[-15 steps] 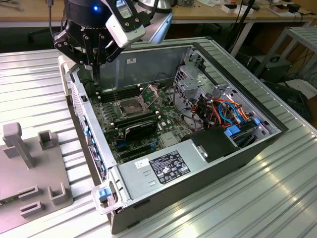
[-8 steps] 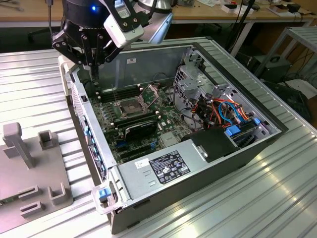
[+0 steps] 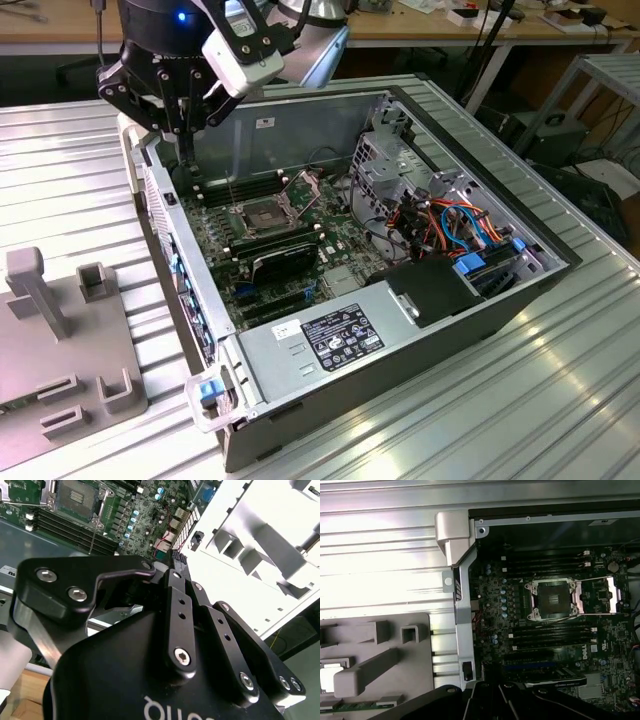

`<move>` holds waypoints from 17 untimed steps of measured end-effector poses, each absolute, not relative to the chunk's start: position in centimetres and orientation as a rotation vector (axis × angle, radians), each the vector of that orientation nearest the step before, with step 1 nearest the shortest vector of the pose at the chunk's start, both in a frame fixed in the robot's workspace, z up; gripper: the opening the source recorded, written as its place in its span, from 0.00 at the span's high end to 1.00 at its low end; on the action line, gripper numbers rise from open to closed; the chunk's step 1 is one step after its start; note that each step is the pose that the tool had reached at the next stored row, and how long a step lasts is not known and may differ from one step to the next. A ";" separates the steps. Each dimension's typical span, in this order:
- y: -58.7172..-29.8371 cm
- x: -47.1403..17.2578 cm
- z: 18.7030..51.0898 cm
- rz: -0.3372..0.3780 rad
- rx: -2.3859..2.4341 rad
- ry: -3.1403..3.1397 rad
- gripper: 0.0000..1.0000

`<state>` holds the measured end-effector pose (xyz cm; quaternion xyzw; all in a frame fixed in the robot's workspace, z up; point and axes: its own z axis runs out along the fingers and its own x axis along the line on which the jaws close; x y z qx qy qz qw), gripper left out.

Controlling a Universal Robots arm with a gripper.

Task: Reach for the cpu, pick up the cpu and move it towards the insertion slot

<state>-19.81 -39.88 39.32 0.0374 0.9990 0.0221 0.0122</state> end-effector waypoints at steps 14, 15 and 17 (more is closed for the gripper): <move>-39.9 -20.6 39.3 0.069 0.117 3.116 0.89; -39.9 -20.6 39.3 0.069 0.117 3.116 0.89; -39.9 -20.8 39.3 0.069 0.117 3.116 0.89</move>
